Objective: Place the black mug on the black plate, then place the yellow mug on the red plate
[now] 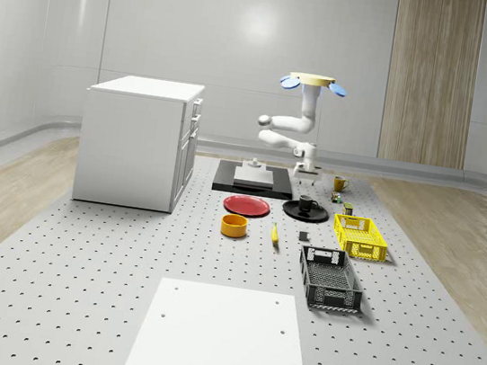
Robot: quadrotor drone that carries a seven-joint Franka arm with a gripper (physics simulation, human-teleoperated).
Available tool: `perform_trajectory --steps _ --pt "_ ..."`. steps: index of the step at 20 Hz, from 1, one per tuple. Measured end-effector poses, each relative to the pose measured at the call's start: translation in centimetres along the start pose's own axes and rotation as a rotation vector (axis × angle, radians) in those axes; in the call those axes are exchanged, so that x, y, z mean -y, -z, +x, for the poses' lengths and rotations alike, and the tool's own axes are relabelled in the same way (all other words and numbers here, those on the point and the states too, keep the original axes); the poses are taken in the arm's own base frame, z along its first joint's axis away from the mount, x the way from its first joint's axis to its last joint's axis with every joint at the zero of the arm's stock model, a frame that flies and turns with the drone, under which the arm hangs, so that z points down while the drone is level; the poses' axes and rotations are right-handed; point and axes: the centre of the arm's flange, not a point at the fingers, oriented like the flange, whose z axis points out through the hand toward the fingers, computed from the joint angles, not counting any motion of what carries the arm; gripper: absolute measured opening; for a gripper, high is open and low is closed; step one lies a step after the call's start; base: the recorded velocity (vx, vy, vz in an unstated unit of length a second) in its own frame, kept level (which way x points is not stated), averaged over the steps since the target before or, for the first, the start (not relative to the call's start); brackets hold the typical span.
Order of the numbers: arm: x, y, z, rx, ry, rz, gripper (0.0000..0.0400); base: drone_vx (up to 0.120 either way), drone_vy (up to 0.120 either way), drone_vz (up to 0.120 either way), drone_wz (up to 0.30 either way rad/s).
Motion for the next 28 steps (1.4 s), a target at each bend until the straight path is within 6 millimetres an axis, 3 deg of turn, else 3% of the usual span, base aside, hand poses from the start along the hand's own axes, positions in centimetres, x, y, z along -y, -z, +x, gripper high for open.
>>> perform_trajectory --steps 24,28 --pt "0.0 0.0 0.0 0.0 0.0 0.0 0.04 -0.12 0.12 0.0 0.0" --pt "0.0 0.0 0.0 0.0 0.0 0.0 0.04 -0.12 0.02 0.04 0.0"
